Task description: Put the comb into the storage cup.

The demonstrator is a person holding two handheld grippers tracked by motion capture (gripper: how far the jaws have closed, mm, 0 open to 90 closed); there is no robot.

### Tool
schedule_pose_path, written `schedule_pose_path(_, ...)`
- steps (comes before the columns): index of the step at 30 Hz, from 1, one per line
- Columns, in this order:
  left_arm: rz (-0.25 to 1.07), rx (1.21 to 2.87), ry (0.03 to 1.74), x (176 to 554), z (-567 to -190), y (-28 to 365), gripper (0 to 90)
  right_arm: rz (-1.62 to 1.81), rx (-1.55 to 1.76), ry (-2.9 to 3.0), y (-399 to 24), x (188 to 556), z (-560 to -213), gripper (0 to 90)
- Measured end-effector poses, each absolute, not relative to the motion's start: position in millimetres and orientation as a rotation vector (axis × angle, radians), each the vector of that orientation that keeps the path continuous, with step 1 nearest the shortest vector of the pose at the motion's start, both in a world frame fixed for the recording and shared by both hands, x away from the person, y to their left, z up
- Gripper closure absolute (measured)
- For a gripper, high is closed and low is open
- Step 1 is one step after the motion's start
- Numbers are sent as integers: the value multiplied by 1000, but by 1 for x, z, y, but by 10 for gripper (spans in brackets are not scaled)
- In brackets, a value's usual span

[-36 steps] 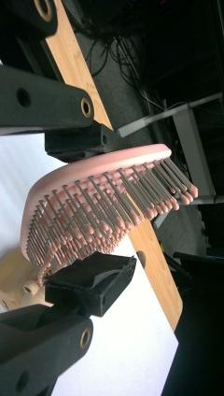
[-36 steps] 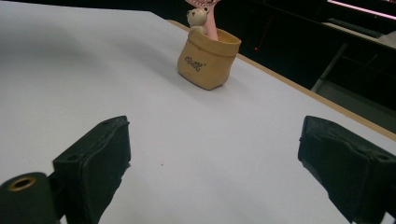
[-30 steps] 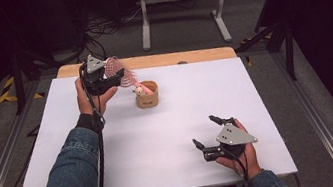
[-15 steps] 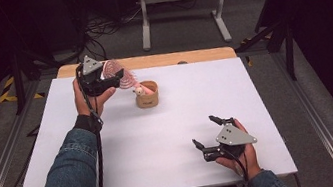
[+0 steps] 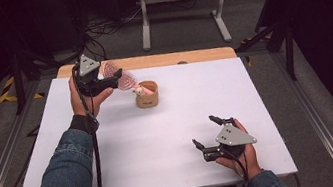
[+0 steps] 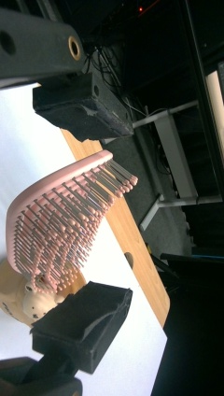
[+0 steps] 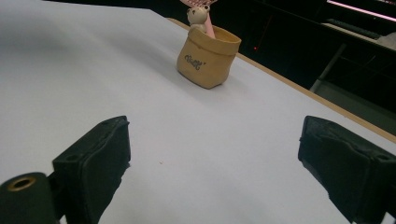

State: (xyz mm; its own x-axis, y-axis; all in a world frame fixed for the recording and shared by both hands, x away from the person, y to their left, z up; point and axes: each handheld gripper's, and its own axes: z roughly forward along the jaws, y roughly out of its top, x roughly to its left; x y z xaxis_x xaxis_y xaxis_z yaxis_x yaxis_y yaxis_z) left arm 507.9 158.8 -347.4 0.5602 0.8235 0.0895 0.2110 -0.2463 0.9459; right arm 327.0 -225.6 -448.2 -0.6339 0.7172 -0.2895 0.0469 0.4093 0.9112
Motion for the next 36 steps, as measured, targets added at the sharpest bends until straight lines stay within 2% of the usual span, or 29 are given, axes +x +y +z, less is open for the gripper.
schedule_pose_path(36, 756, 1794, 736, 475, -344, 174, 117, 1216, 647, 1975, -224, 327, -448, 99)
